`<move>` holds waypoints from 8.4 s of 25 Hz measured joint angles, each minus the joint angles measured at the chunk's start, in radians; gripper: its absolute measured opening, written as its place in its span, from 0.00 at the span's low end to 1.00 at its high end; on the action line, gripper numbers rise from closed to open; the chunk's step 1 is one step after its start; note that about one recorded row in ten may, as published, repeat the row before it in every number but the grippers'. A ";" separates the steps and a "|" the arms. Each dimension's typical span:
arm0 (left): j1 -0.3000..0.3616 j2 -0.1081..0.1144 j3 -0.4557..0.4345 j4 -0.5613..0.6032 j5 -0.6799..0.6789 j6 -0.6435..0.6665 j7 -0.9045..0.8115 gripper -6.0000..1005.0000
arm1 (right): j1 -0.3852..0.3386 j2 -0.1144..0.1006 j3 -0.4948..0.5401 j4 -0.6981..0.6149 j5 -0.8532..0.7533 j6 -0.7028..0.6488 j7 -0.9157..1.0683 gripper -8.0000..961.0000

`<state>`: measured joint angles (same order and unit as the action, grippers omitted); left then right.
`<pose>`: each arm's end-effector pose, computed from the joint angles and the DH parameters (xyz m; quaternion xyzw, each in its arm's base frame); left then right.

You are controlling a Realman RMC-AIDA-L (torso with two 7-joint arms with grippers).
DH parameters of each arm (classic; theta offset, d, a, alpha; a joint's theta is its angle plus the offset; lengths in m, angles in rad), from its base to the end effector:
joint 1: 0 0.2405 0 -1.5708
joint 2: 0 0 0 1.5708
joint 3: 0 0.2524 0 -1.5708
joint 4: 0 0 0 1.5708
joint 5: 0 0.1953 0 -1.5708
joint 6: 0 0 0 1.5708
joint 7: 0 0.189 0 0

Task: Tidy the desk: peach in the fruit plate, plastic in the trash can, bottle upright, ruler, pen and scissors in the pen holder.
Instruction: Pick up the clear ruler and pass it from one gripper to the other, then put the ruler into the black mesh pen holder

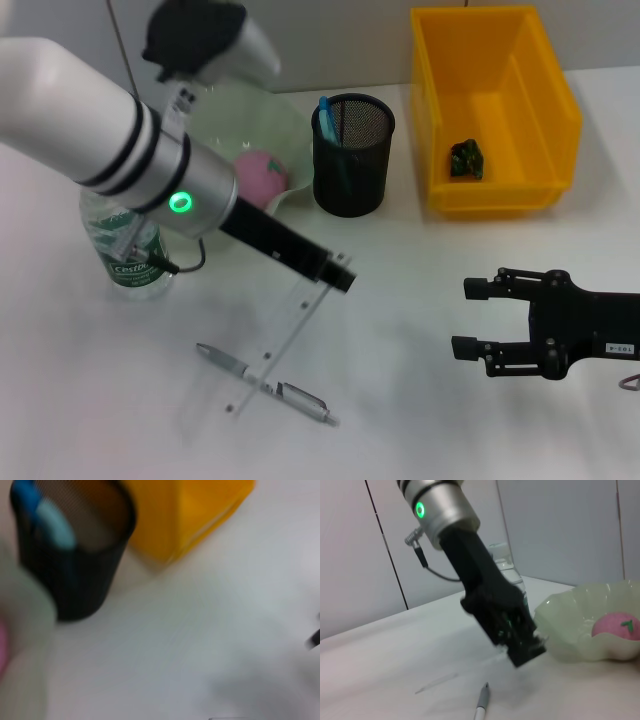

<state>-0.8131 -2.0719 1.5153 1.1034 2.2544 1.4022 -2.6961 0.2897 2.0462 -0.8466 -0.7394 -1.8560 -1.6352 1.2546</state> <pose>-0.1179 0.3537 -0.0996 -0.9317 -0.3485 0.0767 0.0678 0.2736 0.2725 -0.0243 -0.9427 0.1910 0.2369 0.1368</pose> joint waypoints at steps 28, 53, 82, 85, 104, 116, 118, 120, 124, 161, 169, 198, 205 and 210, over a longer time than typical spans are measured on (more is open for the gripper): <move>0.205 -0.006 -0.324 -0.464 -0.933 -0.009 0.903 0.39 | 0.002 0.001 0.012 0.033 0.000 0.005 0.022 0.82; 0.353 -0.008 0.589 -0.624 -2.193 -0.171 2.079 0.39 | 0.031 0.037 0.022 0.254 0.145 0.059 -0.164 0.82; 0.356 -0.008 0.862 -0.478 -2.638 -0.349 2.446 0.39 | 0.357 0.046 0.106 0.795 0.517 0.203 -0.816 0.76; 0.356 -0.008 0.866 -0.478 -2.638 -0.350 2.446 0.39 | 0.379 0.046 0.106 0.807 0.517 0.217 -0.818 0.75; 0.361 -0.008 0.886 -0.476 -2.639 -0.343 2.446 0.39 | 0.395 0.046 0.138 0.821 0.515 0.224 -0.819 0.71; 0.362 -0.008 0.885 -0.478 -2.640 -0.342 2.446 0.39 | 0.396 0.046 0.135 0.821 0.508 0.197 -0.819 0.18; 0.362 -0.008 0.885 -0.478 -2.640 -0.342 2.446 0.39 | 0.396 0.046 0.134 0.821 0.507 0.197 -0.816 0.15; 0.362 -0.008 0.885 -0.479 -2.640 -0.343 2.446 0.39 | 0.396 0.046 0.132 0.821 0.506 0.197 -0.815 0.15; 0.362 -0.008 0.885 -0.479 -2.639 -0.345 2.446 0.39 | 0.396 0.046 0.132 0.831 0.505 0.196 -0.815 0.14; 0.379 -0.008 0.887 -0.472 -2.636 -0.336 2.435 0.40 | 0.399 0.046 0.141 0.830 0.482 0.210 -0.782 0.02; 0.379 -0.008 0.887 -0.475 -2.632 -0.332 2.438 0.50 | 0.399 0.046 0.141 0.830 0.482 0.210 -0.781 0.02; 0.440 0.019 0.668 -0.601 -2.138 -0.136 2.001 0.86 | 0.325 0.038 0.382 0.738 0.486 0.057 -0.780 0.03; 0.451 0.029 0.631 -0.609 -2.033 -0.118 1.953 0.86 | 0.345 0.040 0.451 0.701 0.486 0.117 -0.788 0.03; 0.462 0.029 0.630 -0.610 -2.029 -0.120 1.938 0.86 | 0.388 0.043 0.458 0.694 0.488 0.216 -0.818 0.03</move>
<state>-0.3515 -2.0425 2.1457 0.4929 0.2258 1.2819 -0.7583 0.6777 2.0889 -0.3883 -0.0452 -1.3679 -1.4195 0.4361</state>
